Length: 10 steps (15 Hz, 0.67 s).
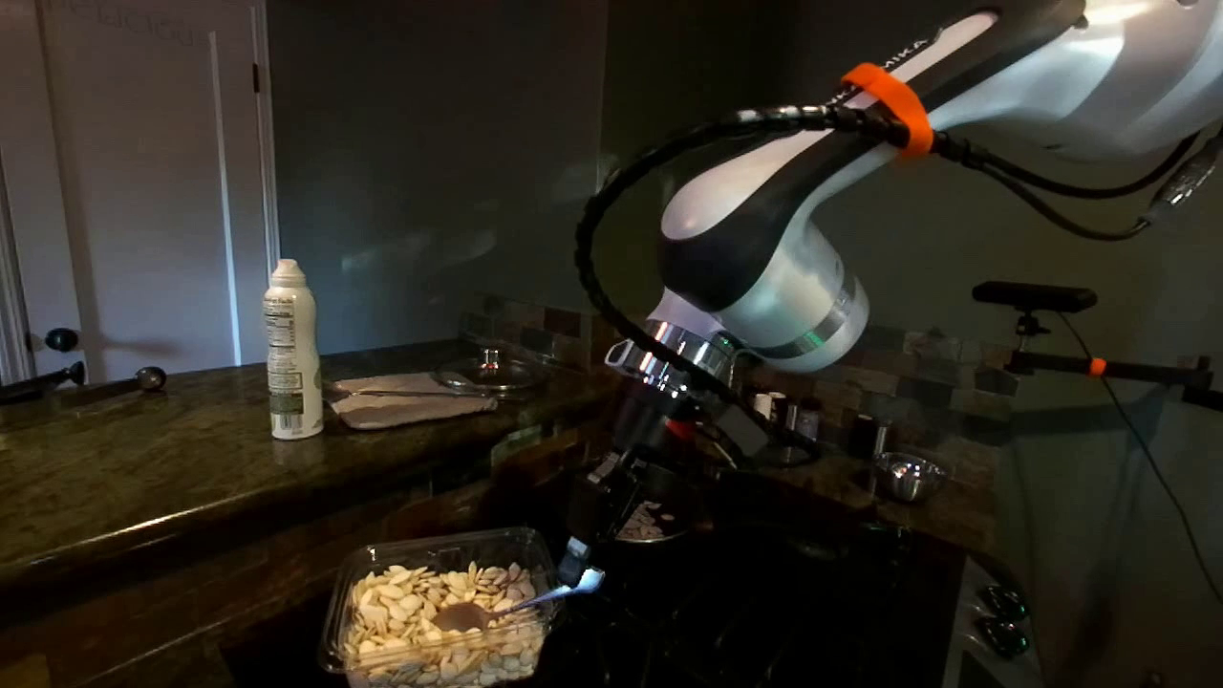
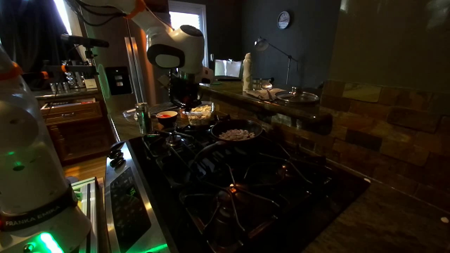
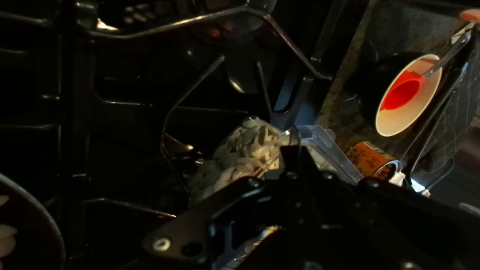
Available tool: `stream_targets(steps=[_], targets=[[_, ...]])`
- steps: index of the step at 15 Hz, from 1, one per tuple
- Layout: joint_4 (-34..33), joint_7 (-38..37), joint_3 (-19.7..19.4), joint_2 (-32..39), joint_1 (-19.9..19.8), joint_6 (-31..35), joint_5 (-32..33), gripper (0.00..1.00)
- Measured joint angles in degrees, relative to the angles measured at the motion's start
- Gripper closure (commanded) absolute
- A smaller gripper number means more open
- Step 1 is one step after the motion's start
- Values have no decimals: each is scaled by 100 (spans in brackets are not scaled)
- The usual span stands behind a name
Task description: Transfer a spoonful of contents from the left bowl to the right bowl
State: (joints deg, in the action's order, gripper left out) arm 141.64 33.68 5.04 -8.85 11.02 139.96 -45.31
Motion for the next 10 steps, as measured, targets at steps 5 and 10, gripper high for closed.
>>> stream_targets(steps=[5,10], targets=[[-264,-122,-63,335,-77,-351,-768,99],[-580,-363,-95,723,-309,-1142,-1301,99]])
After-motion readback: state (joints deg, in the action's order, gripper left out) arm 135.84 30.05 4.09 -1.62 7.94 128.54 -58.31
